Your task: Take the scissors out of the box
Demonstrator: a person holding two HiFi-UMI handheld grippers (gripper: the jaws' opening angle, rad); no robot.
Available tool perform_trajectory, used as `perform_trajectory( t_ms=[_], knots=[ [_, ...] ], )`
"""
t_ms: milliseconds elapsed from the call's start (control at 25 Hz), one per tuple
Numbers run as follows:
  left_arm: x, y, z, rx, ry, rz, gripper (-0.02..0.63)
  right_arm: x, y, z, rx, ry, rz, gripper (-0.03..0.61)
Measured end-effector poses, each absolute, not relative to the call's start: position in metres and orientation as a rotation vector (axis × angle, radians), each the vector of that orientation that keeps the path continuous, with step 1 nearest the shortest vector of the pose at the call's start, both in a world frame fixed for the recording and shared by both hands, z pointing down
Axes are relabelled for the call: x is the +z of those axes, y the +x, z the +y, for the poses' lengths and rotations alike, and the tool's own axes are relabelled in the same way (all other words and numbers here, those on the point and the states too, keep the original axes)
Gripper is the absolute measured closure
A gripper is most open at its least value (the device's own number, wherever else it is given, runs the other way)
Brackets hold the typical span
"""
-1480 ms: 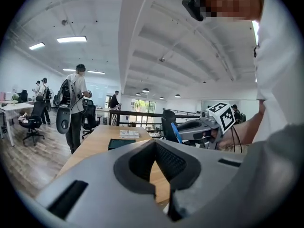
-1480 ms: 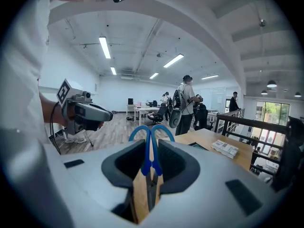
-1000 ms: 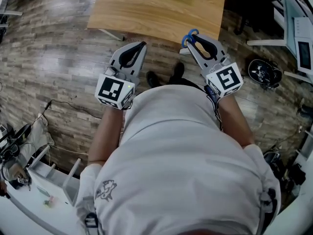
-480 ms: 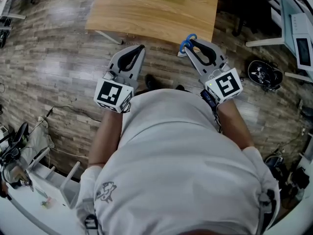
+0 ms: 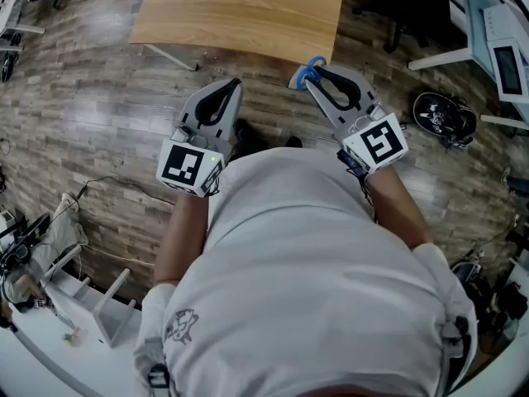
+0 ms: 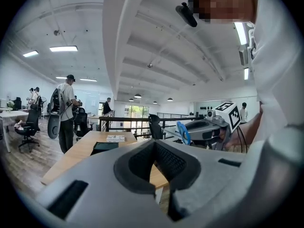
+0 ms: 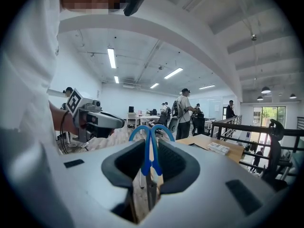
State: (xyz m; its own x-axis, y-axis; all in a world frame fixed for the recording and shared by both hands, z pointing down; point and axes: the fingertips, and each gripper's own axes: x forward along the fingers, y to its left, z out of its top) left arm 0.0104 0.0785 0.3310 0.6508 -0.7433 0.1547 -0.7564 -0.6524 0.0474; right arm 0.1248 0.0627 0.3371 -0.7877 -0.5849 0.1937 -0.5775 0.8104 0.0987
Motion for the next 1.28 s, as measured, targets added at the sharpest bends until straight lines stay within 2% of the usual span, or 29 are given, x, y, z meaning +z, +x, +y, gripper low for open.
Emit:
perform_trajectory(
  t_ms=[560,1280],
  knots=[
    [0.326,0.077,0.139,0.152,2.750,-1.310,0.609,0.331,0.194,0.131,-0.078,0.931,-2.858,0.485],
    [0.328,0.090,0.144,0.166,2.730,-1.322,0.609,0.332,0.207,0.136,-0.067,0.921,-2.890,0.485]
  ],
)
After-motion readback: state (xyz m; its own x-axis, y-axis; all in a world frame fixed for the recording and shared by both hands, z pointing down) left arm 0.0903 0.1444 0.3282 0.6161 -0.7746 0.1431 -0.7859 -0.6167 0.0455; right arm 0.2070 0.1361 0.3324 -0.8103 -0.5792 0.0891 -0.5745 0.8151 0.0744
